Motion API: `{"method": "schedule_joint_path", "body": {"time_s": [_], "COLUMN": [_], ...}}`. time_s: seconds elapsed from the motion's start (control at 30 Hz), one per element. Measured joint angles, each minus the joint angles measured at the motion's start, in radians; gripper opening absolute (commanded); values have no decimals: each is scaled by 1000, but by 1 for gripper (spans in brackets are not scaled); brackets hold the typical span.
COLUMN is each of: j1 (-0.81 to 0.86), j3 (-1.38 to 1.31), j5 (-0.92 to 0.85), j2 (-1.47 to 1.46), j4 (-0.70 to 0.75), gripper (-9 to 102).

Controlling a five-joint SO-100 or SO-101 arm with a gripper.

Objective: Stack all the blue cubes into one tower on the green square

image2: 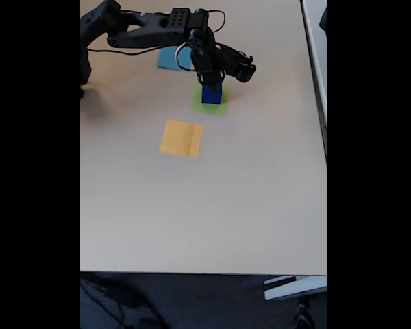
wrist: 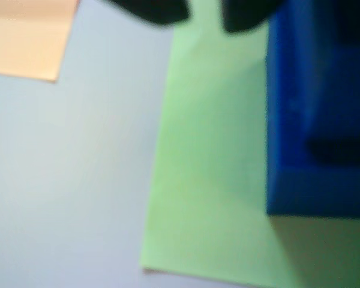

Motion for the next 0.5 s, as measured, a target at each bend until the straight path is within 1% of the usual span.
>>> {"method": "schedule_joint_path", "body": {"time_s": [0.5], "j1": [0], "j3": [-8], "j5": [0], "j2": [0], "j4": [2], "gripper": [0]}}
